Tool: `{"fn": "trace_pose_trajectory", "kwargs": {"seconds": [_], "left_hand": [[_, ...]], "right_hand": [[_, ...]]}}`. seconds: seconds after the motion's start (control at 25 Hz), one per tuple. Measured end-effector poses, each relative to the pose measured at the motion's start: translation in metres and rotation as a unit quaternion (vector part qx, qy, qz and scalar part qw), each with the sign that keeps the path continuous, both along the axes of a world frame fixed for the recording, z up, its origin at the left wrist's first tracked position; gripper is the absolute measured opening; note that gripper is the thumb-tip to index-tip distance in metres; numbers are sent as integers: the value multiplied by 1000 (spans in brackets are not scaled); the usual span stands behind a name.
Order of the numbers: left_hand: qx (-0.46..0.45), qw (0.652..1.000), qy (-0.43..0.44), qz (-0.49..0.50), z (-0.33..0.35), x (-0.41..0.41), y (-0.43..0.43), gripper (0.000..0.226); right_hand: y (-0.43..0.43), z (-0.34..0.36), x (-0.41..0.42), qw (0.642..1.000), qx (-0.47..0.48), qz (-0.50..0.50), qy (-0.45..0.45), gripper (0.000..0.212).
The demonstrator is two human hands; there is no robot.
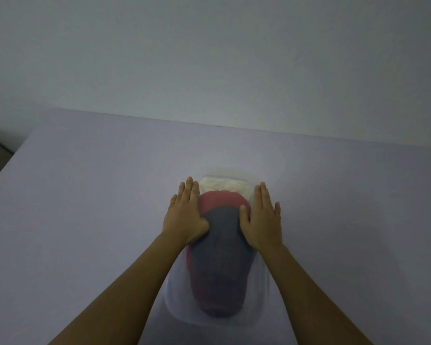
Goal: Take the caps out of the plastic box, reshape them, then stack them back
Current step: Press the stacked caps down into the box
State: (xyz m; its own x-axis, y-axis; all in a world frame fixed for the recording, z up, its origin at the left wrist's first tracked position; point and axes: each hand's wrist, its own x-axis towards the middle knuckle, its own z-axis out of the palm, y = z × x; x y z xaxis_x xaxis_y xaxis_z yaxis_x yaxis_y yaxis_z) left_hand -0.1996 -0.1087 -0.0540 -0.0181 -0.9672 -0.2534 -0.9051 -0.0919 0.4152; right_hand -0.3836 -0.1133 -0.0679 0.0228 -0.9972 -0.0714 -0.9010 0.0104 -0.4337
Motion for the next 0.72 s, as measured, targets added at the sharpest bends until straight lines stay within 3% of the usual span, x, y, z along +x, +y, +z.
{"fn": "trace_pose_trajectory", "kwargs": {"seconds": [0.4,0.52,0.6,0.72], "left_hand": [[14,1000,2,5,8,-1,3,84],[-12,996,68,55,13,3,22,73],[-4,985,134,106,14,6,52,69],[41,959,208,186,11,12,106,73]], "right_hand": [[6,2,0,999,-10,-24,20,70],[32,9,-4,990,-26,-102,-93,65],[70,12,-7,979,16,-133,-153,65],[135,14,-6,946,103,-179,-251,81]]}}
